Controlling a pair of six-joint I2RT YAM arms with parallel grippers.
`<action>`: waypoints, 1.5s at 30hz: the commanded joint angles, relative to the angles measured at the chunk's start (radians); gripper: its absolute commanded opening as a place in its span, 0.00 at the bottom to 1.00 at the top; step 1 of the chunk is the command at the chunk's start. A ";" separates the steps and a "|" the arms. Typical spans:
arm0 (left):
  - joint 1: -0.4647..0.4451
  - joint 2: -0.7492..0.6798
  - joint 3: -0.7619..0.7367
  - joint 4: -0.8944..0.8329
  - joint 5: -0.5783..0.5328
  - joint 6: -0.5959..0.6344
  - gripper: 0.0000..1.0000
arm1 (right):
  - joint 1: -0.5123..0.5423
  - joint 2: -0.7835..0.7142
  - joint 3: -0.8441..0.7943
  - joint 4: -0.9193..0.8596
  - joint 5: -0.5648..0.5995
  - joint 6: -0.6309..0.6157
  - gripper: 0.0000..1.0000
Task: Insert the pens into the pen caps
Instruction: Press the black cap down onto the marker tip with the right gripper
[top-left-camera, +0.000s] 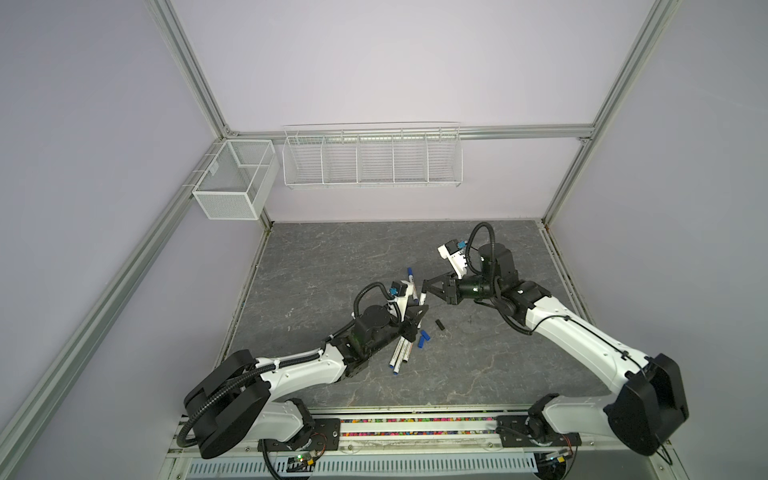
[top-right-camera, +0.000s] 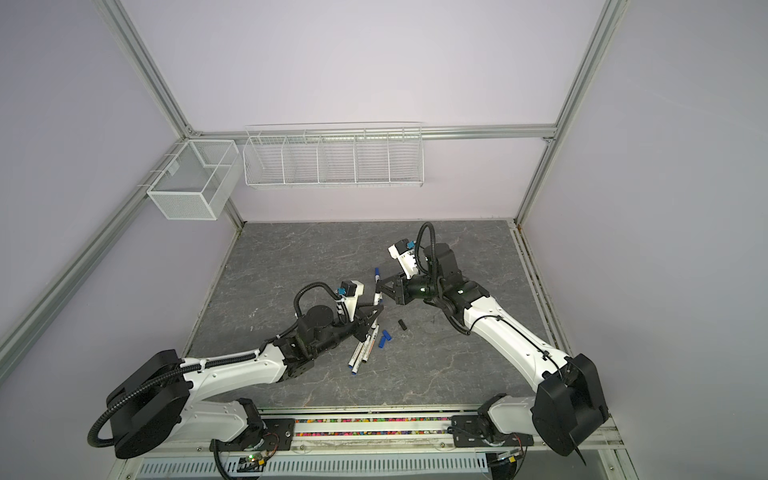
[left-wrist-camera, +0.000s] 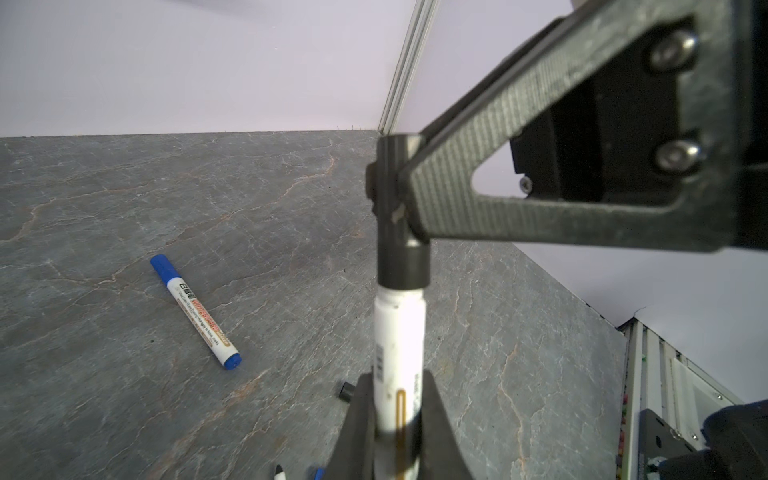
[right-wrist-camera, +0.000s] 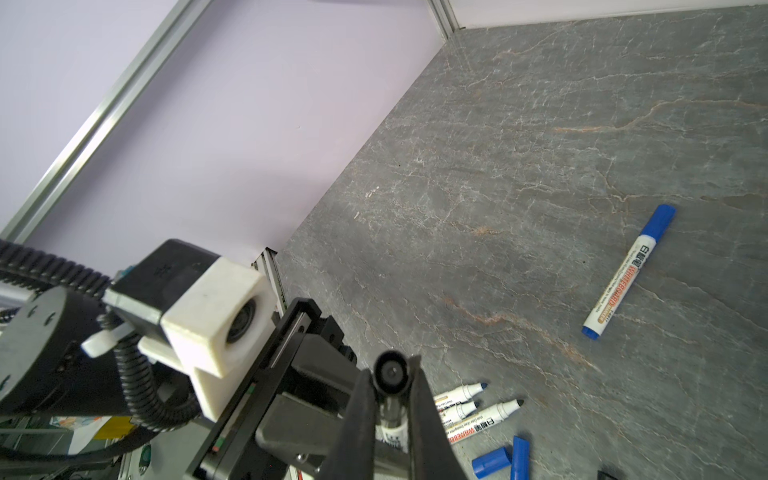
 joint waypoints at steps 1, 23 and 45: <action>0.025 0.003 0.054 0.059 -0.118 0.021 0.00 | 0.062 0.007 -0.028 -0.196 -0.209 -0.042 0.11; -0.067 0.003 -0.112 0.187 -0.205 0.196 0.00 | 0.039 -0.076 0.105 -0.237 0.036 -0.060 0.45; -0.141 0.016 -0.107 0.198 -0.246 0.206 0.00 | 0.109 0.016 0.139 -0.284 0.122 -0.086 0.37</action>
